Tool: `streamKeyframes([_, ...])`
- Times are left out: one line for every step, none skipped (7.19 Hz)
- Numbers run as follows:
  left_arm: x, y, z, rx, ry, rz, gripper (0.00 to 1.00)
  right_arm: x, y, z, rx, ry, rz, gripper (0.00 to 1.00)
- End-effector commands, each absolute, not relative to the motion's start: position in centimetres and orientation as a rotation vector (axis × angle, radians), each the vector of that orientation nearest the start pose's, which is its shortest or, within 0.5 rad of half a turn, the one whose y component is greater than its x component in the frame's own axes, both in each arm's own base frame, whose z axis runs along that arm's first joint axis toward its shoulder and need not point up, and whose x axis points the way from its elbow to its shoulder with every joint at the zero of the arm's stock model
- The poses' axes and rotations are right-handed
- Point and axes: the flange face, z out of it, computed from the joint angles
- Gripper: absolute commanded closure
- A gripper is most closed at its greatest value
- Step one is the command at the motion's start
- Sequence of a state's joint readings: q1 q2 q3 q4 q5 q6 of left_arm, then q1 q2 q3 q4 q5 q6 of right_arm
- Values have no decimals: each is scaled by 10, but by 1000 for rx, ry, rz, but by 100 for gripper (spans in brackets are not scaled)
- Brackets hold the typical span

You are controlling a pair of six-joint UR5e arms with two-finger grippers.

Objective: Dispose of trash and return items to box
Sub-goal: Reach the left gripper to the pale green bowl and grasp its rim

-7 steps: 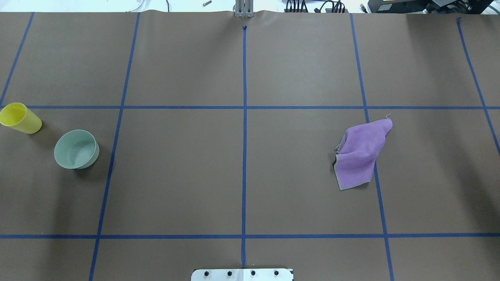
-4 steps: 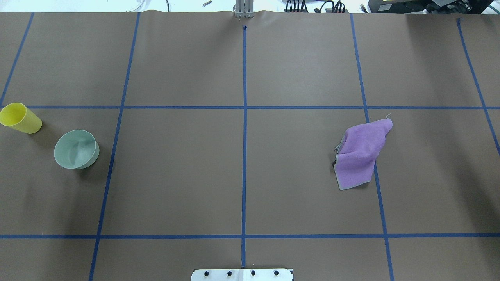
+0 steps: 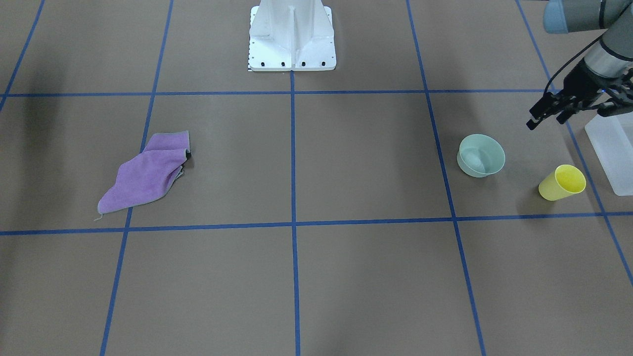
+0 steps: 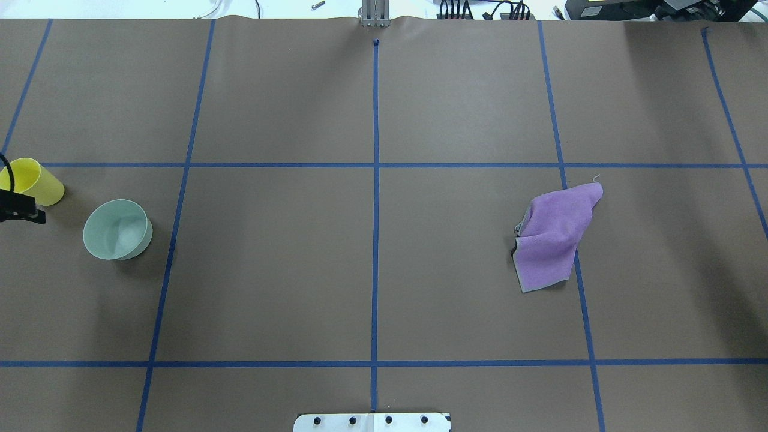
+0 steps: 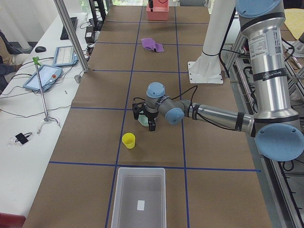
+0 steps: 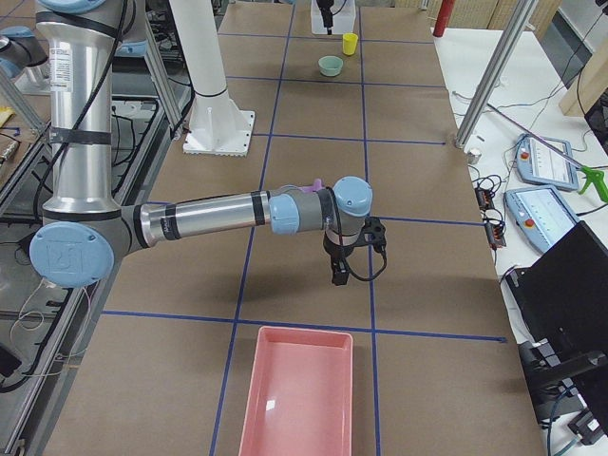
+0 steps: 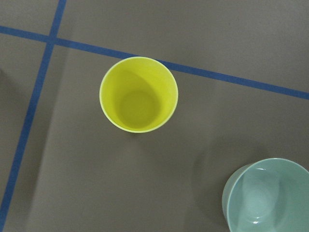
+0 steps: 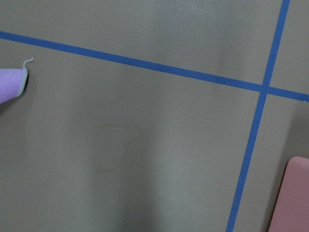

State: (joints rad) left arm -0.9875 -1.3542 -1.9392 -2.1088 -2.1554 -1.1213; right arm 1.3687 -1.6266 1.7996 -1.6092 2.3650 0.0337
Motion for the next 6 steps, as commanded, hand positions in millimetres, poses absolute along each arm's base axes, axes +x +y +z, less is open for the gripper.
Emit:
streamKeyframes([222,-377,514,-18,834,-339,3,-36,-474,576,31,-795,-218,0])
streamKeyframes([236,-387,524,-37,824,-356,3,-36,-473,579,27,-795,-216,0])
streamKeyframes([256,-409,528,-39,827,-357,3,-37,-473,579,24,-795,-217,0])
streamKeyframes([266,-419,538,-48,818,-360,5,-36,-473,579,25,-793,-216,0])
streamKeyframes([267,-420,541,-50,815,-360,7,-37,-473,580,23,-795,-216,0])
streamKeyframes([267,-421,545,-52,809,-363,13,-39,-473,580,21,-795,-221,0])
